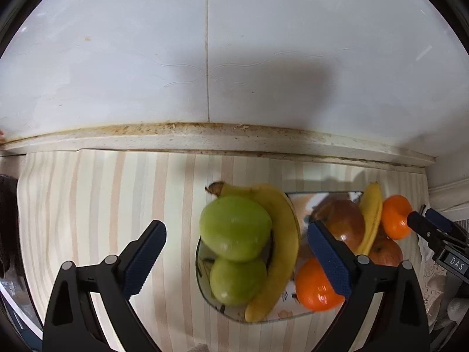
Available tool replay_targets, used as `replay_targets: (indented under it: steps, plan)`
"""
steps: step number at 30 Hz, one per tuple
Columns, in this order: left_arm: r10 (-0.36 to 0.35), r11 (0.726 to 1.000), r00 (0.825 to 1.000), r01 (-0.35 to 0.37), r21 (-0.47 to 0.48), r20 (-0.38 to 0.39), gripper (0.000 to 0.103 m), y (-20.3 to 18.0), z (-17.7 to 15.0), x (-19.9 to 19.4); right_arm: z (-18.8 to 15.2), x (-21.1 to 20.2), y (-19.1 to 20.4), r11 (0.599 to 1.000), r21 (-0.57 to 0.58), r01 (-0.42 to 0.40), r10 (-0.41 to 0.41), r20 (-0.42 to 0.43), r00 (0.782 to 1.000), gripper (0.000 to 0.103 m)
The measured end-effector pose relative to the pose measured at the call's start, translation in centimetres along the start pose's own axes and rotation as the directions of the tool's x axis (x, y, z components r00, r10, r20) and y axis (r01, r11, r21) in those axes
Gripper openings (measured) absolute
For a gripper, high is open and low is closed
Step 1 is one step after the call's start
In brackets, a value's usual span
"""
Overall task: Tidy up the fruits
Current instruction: 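Withdraw both grippers up and away from the plate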
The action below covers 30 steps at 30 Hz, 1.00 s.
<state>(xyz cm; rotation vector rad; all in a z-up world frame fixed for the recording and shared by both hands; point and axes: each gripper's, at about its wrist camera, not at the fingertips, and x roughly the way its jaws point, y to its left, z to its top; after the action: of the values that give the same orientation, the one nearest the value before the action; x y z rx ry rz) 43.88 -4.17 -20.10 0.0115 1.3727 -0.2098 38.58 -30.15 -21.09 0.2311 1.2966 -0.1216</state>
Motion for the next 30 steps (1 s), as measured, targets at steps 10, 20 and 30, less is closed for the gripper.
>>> replay_targets:
  steps: [10,20,30]
  plan:
    - [0.057,0.997,0.997,-0.06,0.053,0.06,0.099,-2.4,-8.5,-3.3,-7.7,-3.4,2.6,1.0,-0.03,0.004,-0.002,0.035,0.999,0.093]
    - [0.048,0.996,0.988,-0.058,0.067,0.146,0.099,-3.9,-15.1,-8.5,-14.3,-10.3,2.7,0.999,-0.026,0.023,-0.019,0.161,0.987,0.093]
    - [0.062,0.996,0.943,-0.081,0.047,0.326,0.099,-4.7,-21.2,-19.8,-20.8,-22.5,3.2,0.999,-0.051,0.014,0.004,0.342,0.94,0.093]
